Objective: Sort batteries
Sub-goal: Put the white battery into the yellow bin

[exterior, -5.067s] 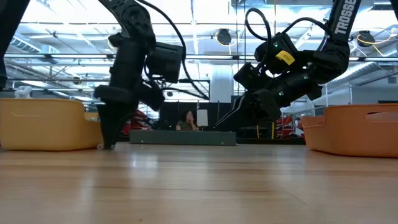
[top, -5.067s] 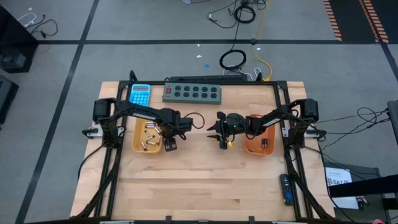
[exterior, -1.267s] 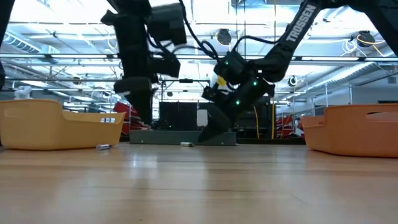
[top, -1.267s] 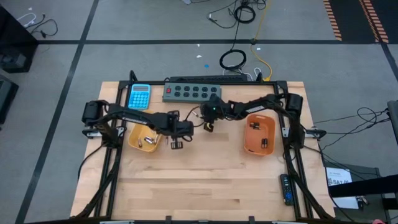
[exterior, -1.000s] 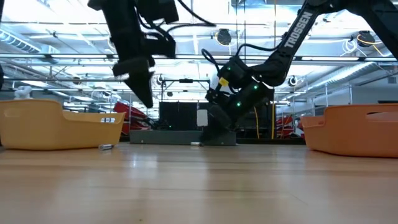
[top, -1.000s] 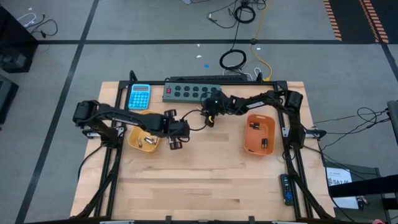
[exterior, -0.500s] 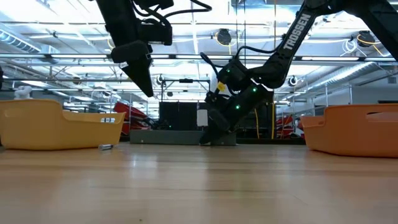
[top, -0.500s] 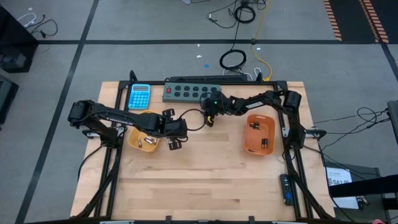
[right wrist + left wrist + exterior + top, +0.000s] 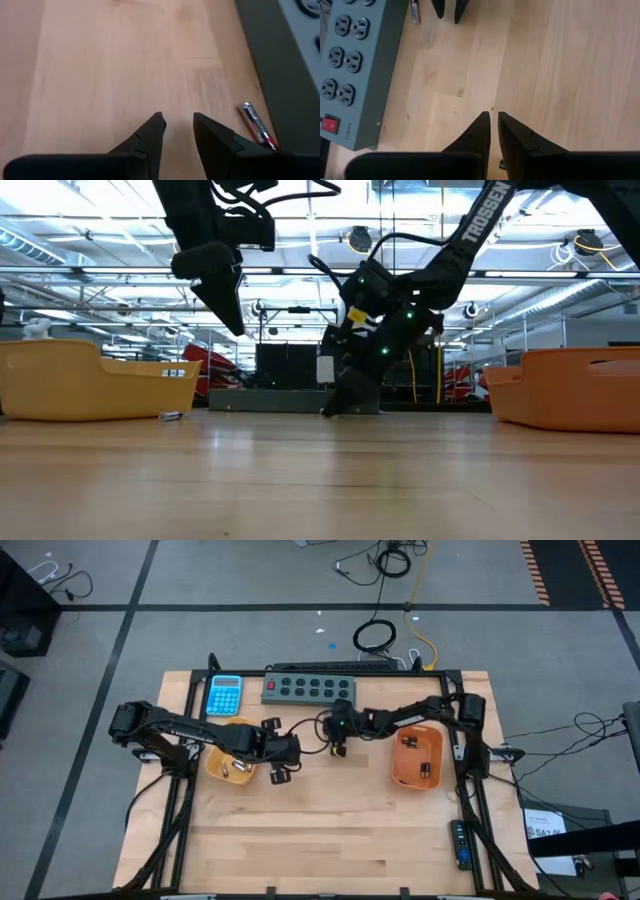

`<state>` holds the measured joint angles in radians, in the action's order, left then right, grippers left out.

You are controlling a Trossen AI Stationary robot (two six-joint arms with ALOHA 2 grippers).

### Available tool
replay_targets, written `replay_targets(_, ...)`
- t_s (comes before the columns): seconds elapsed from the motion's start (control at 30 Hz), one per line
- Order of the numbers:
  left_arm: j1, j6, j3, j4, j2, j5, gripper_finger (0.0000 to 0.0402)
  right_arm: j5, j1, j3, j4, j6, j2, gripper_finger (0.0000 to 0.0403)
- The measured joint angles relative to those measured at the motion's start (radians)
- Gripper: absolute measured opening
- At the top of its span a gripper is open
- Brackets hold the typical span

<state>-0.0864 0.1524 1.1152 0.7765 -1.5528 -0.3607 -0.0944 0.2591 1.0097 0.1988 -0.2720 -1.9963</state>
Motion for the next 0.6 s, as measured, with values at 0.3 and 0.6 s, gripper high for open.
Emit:
replay_targets(0.3,-0.003,0.0,0.0,-0.012,0.0,0.016,0.0048,0.036,0.029,0.098,-0.216,-0.212,0.027,0.0151)
replay_targets(0.6,-0.027,-0.015,-0.045,-0.119,0.0,0.016,0.0048,0.1,0.096,0.309,-0.421,-0.305,0.005,0.0182)
